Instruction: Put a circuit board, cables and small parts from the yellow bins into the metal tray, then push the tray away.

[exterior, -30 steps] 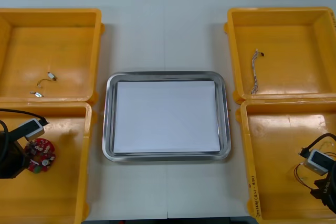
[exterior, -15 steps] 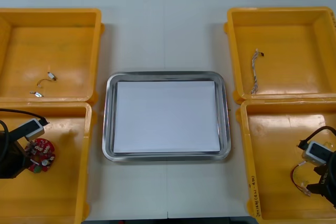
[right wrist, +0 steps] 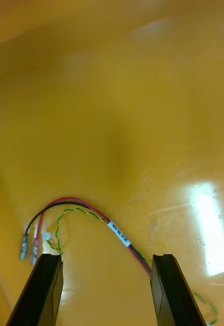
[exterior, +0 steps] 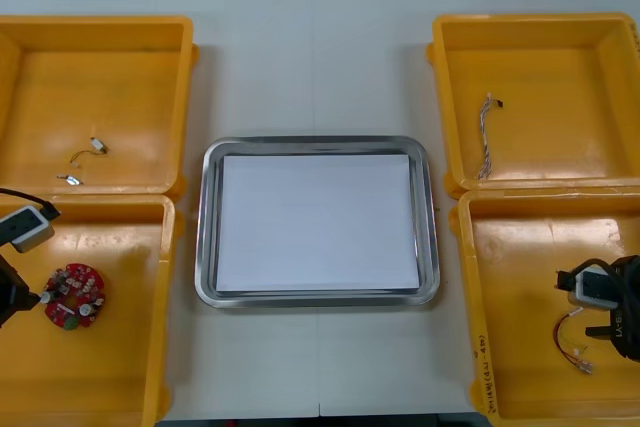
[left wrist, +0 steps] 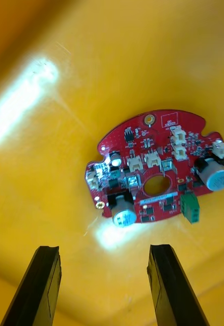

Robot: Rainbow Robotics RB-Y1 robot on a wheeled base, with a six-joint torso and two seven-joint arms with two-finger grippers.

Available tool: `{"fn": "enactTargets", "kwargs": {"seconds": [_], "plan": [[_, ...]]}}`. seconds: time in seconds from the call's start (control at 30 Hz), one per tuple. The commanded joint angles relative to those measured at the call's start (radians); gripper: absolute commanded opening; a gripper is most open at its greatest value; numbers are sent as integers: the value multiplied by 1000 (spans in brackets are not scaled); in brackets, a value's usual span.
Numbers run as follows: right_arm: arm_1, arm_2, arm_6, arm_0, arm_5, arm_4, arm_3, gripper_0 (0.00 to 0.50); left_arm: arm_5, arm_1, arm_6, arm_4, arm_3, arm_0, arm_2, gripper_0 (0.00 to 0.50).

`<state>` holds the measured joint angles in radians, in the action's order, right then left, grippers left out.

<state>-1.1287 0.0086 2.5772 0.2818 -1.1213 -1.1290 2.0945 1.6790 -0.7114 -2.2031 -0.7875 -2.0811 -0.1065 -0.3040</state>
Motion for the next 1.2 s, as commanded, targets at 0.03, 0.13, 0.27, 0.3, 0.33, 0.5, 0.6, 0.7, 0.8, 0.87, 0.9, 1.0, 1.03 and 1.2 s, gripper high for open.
{"fn": "enactTargets", "kwargs": {"seconds": [0.03,0.13,0.27,0.3,0.33,0.5,0.6,0.7,0.8,0.87,0.9,1.0,1.03,1.2], "plan": [[-59,-21,128,-15,48,-2,27,500,31,10,62,-69,-102,-25,-81,500],[-65,-21,128,-15,57,3,25,500,28,10,125,-101,-137,-55,-90,500],[-65,-21,128,-13,57,9,24,500,14,10,186,-102,-180,-87,-75,500],[-65,-19,128,-15,57,12,19,500,7,10,206,-101,-185,-94,-64,500],[-65,-19,128,-13,57,14,15,500,-4,10,221,-96,-188,-102,-52,500],[-63,-15,128,-15,57,25,-2,500,-48,10,243,-58,-186,-127,5,500],[-46,-10,128,-21,57,32,-19,500,-56,10,252,-29,-182,-127,39,500],[-17,-6,128,-32,57,40,-48,500,-64,10,261,-19,-169,-124,66,500],[12,-2,128,-46,57,49,-73,500,-71,10,267,-12,-157,-124,89,500],[27,-1,128,-47,57,58,-82,500,-79,10,270,-4,-148,-124,108,500],[30,-1,128,-49,57,61,-82,500,-81,12,270,-3,-145,-124,111,500],[38,7,128,-52,57,68,-82,500,-98,10,272,7,-131,-124,129,500],[40,14,128,-56,57,69,-82,500,-102,10,272,10,-126,-124,135,500],[46,34,128,-69,57,72,-79,500,-130,10,269,24,-97,-124,155,500]]}}
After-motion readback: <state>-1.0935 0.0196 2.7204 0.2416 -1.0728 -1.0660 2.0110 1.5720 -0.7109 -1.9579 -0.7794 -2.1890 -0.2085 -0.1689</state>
